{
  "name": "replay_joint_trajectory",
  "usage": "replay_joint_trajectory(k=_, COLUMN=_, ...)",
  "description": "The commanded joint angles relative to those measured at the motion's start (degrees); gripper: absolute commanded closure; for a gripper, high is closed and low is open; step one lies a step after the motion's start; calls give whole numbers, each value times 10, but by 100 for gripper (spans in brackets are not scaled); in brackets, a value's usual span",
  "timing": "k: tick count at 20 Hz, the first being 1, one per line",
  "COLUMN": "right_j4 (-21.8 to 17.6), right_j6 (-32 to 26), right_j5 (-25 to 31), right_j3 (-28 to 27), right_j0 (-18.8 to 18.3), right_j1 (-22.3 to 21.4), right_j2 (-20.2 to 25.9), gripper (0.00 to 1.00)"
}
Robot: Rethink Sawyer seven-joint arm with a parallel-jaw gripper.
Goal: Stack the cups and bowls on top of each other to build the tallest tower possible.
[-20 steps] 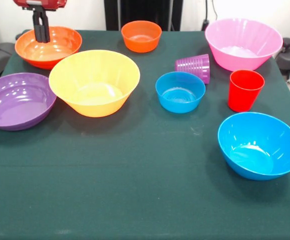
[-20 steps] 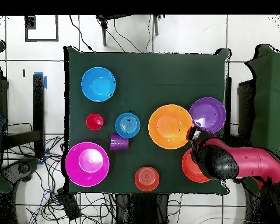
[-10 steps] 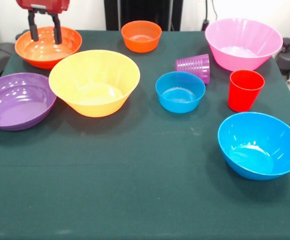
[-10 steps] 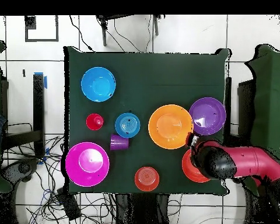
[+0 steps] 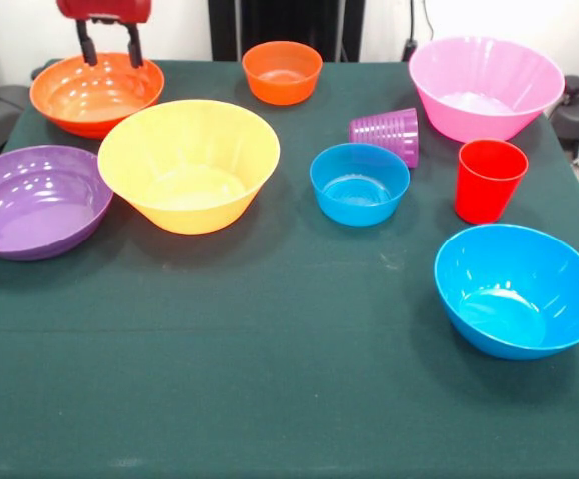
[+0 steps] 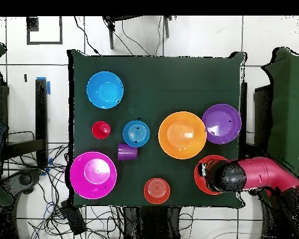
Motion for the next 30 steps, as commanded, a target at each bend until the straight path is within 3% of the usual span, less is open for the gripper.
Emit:
replay_joint_trajectory(k=1, right_j4=-91, right_j6=-338, right_j5=26, right_j3=-29, right_j0=-12, right_j1=79, right_j2=36, gripper=0)
replay_joint_trajectory(k=5, right_j4=-114, right_j6=-434, right_j5=8, right_j3=-60, right_j0=-22, right_j1=106, right_j2=49, gripper=0)
replay_joint_trajectory(k=12, right_j4=-122, right_j6=-479, right_j5=-12, right_j3=-97, right_j0=-46, right_j1=131, right_j2=33, gripper=0)
replay_joint_trajectory(k=17, right_j4=-116, right_j6=-516, right_j5=11, right_j3=-123, right_j0=-50, right_j1=122, right_j2=25, gripper=0)
replay_joint_trajectory(k=30, right_j4=-100, right_j6=-524, right_j5=30, right_j3=-121, right_j0=-42, right_j1=75, right_j2=33, gripper=0)
